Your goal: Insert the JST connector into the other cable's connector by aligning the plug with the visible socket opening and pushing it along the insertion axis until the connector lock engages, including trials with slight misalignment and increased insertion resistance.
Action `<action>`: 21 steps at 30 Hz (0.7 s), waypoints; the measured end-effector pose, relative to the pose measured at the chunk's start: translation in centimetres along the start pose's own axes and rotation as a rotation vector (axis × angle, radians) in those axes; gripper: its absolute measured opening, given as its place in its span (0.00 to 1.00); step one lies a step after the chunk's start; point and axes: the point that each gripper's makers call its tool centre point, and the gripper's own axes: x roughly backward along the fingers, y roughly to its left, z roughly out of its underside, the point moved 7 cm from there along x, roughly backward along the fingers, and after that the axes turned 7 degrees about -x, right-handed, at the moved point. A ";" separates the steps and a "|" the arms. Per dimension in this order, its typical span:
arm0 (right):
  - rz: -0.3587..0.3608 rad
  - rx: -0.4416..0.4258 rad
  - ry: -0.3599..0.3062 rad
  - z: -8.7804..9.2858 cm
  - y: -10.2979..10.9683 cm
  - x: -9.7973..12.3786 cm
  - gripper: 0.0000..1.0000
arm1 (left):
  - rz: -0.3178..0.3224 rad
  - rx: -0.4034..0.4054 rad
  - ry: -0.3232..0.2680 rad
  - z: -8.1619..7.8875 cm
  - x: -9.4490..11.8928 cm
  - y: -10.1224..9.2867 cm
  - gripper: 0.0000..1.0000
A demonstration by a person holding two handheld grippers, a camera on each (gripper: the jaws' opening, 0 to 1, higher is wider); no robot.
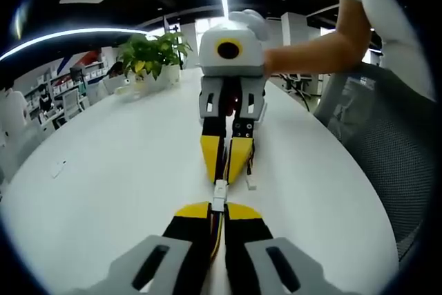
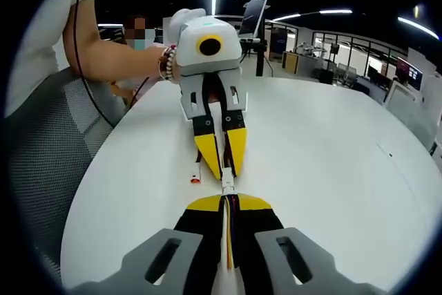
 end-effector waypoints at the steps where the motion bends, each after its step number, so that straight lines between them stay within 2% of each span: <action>1: -0.002 -0.002 -0.002 0.0 0.0 0.0 0.02 | 0.003 0.004 -0.003 0.0 0.0 0.0 0.00; 21: -0.008 0.006 0.009 0.0 0.1 -0.2 0.02 | 0.014 0.001 0.007 -0.1 -0.3 -0.1 0.00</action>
